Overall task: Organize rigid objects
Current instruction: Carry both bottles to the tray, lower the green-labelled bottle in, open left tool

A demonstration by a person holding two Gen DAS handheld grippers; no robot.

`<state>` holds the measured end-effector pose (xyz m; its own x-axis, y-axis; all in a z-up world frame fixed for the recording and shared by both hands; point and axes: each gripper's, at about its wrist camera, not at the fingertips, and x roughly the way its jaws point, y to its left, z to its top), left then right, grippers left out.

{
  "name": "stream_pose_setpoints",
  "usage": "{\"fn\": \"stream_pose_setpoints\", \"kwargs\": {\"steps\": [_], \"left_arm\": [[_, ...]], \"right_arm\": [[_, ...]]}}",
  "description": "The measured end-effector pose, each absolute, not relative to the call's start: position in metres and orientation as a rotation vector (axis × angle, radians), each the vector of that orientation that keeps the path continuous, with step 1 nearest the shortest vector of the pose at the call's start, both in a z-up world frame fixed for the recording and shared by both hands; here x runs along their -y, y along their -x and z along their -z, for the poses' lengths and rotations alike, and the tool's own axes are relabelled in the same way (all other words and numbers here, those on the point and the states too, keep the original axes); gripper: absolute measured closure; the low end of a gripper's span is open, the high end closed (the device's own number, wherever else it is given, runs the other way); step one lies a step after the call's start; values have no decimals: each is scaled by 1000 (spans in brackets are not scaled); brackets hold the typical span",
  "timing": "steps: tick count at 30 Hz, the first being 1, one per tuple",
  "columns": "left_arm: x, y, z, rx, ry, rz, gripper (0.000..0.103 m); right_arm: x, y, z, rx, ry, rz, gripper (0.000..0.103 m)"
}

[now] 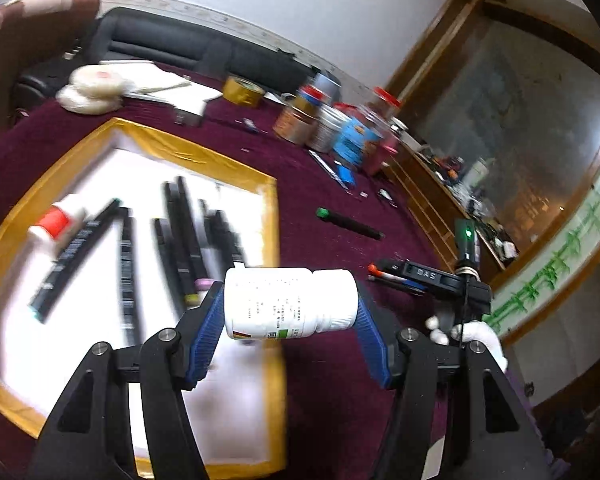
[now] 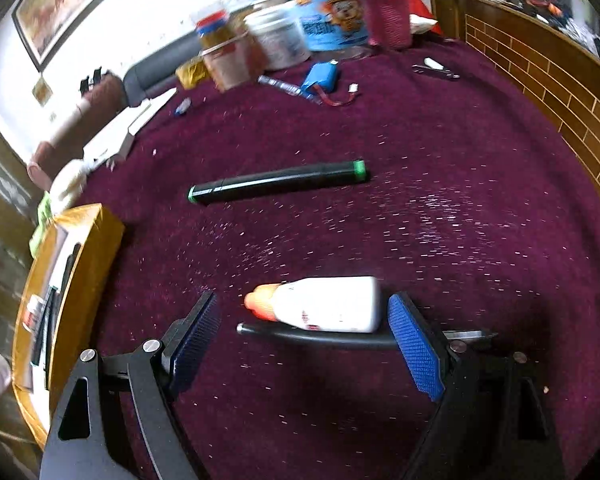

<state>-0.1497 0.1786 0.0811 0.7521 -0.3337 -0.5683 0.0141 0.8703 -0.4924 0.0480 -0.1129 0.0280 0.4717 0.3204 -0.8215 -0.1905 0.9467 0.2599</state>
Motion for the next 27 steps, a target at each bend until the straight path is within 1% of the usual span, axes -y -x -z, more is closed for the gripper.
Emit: {"fn": "stream_pose_setpoints", "kwargs": {"steps": [1, 2, 7, 12, 17, 22, 27], "left_arm": [[-185, 153, -81, -694, 492, 185, 43], [-193, 156, -80, -689, 493, 164, 43], [-223, 168, -69, -694, 504, 84, 43], [-248, 178, -48, -735, 526, 26, 43], [-269, 183, -28, -781, 536, -45, 43], [-264, 175, -26, -824, 448, -81, 42], [-262, 170, -20, -847, 408, -85, 37]], "right_arm": [[110, -48, -26, -1037, -125, -305, 24], [107, -49, -24, -1039, -108, -281, 36], [108, -44, -29, -1024, -112, -238, 36], [102, -30, -52, -982, -136, -287, 36], [70, -13, -75, -944, -109, -386, 36], [31, 5, -86, -925, -71, -496, 36], [-10, 12, -94, -938, -53, -587, 36]]}}
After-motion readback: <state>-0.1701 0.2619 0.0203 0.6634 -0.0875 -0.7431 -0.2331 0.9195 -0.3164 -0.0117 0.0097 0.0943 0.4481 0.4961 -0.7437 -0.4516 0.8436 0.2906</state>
